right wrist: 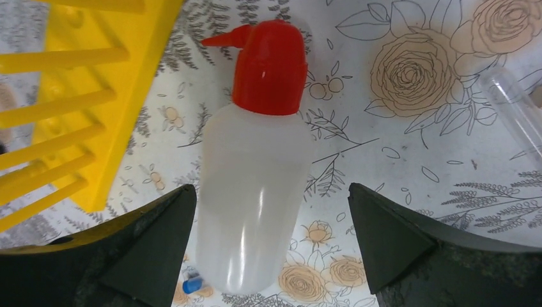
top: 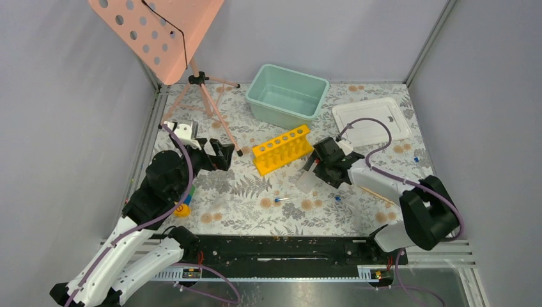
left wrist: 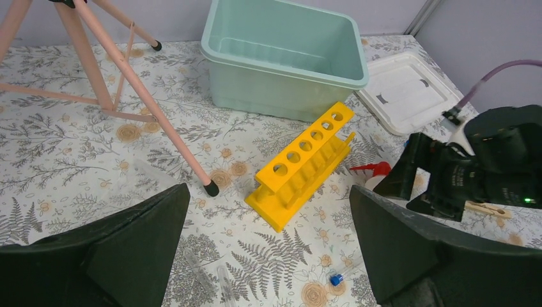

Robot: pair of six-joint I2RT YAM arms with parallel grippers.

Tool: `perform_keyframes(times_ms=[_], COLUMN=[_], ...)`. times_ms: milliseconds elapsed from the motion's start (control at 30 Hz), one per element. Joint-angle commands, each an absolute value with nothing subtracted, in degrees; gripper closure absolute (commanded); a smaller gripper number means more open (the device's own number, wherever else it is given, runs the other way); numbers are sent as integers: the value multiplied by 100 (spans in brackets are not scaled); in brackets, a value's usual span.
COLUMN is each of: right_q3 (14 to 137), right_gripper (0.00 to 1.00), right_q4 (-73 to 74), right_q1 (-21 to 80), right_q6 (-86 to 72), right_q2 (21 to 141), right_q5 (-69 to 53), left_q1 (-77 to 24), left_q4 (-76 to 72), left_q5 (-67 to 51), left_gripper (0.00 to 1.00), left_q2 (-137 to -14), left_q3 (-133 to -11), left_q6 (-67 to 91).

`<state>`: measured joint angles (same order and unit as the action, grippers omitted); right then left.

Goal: Organize the chemistry lab equipment

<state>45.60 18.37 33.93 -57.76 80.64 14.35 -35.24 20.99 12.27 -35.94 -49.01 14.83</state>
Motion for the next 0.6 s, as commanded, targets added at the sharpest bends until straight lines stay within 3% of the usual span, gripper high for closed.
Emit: perform_keyframes(times_ms=[0,233,567], right_q3=[4718,4541,4387], right_gripper=[4,11,33], right_q4=[1537,1220,1298], right_q1=[3318,3286,3277], right_q6=[-6052,-6104,-6031], right_q2=[8459,8661,7985], right_q5=[1324,1207,1310], left_q1=[-3555,-3575,-3577], left_q4=[2008,2013,2013], left_q5=[1208,1183,1198], left_gripper=[1,1,1], left_q2=[-3498,-3512,-3527], left_q3=[-5056,-5065,-5055], left_q6=[1503,1503,1459])
